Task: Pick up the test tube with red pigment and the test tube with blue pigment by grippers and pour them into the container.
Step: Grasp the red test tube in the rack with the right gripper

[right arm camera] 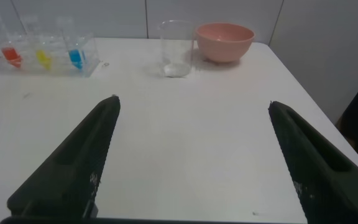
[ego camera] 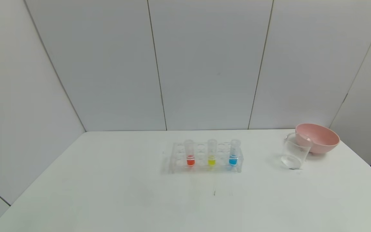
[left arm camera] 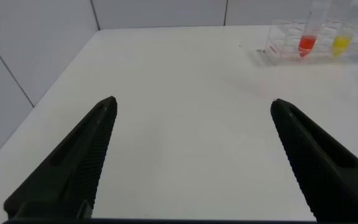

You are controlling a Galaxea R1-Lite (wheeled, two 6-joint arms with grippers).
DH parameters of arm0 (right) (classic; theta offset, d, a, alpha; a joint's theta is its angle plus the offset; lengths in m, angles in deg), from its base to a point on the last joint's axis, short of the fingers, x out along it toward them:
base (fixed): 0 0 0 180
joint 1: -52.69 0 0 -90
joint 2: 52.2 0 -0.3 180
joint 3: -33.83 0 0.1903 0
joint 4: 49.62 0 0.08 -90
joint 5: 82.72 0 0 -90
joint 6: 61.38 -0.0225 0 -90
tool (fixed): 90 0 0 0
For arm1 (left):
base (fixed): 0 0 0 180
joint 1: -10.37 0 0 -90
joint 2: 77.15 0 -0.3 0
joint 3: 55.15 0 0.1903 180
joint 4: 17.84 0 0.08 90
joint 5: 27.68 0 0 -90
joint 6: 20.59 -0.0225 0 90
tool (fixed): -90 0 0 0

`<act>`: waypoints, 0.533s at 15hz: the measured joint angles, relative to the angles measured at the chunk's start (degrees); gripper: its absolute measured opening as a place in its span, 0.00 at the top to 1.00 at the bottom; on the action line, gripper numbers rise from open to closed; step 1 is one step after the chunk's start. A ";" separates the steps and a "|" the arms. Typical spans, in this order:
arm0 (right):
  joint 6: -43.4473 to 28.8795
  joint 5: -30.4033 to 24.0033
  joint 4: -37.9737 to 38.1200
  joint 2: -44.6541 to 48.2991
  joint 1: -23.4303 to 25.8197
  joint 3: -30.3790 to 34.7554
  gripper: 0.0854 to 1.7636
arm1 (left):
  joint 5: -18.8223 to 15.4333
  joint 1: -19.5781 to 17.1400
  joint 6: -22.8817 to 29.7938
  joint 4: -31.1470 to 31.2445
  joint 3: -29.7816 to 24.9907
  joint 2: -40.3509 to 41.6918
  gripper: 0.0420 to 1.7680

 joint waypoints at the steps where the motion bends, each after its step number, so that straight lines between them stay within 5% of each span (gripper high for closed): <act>1: 0.05 -0.04 -0.05 -0.89 0.00 -1.32 0.03 | 0.00 0.00 0.02 0.00 0.00 0.00 0.00; 4: 0.28 0.24 -2.45 -7.34 0.00 -6.06 0.03 | 0.00 0.00 0.02 0.00 0.00 0.00 0.00; 8: 0.48 0.54 -17.26 -23.10 0.23 -8.24 0.03 | 0.00 0.00 0.02 0.00 0.00 0.00 0.00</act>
